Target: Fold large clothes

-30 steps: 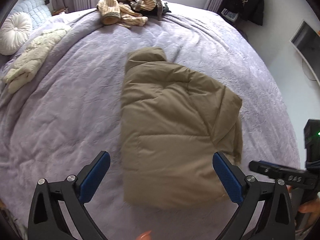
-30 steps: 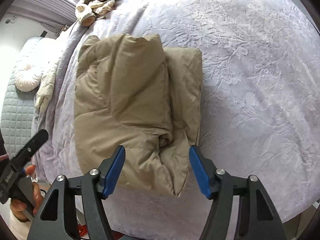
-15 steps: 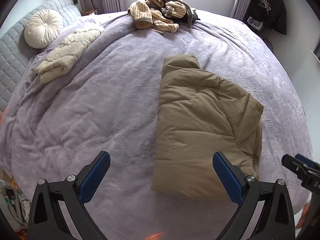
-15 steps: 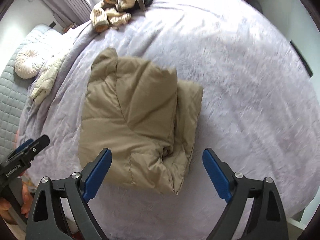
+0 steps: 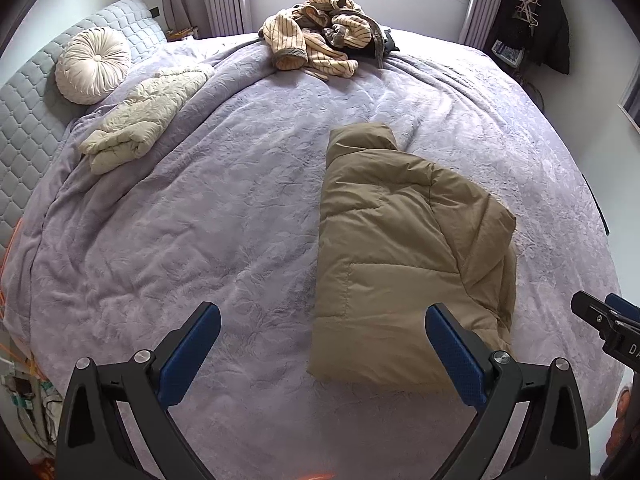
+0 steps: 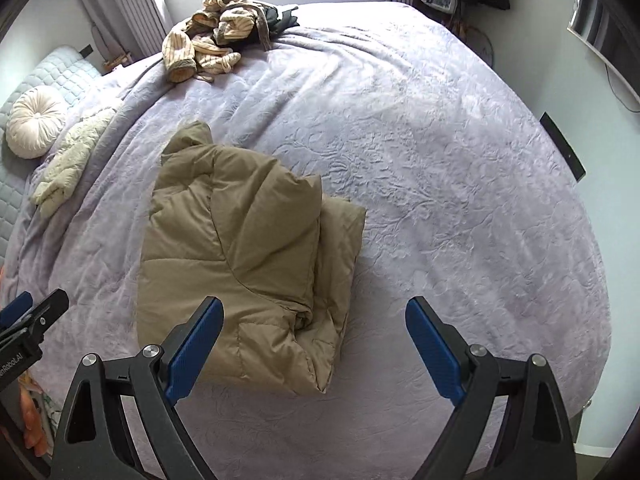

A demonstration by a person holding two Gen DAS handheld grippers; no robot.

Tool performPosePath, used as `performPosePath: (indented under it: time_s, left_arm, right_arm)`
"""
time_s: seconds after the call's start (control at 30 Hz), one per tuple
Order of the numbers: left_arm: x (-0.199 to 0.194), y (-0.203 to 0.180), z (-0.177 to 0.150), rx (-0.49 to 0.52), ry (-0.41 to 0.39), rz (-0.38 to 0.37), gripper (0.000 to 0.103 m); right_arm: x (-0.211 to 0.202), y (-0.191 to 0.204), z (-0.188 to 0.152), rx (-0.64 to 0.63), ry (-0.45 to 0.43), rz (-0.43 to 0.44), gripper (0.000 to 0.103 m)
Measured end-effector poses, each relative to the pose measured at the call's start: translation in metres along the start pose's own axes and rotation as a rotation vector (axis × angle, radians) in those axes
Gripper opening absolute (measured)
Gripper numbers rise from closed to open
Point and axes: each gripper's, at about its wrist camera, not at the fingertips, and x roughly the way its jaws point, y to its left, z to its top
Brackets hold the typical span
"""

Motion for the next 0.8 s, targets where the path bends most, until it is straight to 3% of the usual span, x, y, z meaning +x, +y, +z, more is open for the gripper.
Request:
performPosePath:
  time_s: [0.8]
  left_arm:
    - [-0.014,-0.002,0.0,0.009,0.011,0.007,0.102]
  right_arm:
    - [-0.026,0.02,-0.004,-0.022,-0.021,0.01,0.094]
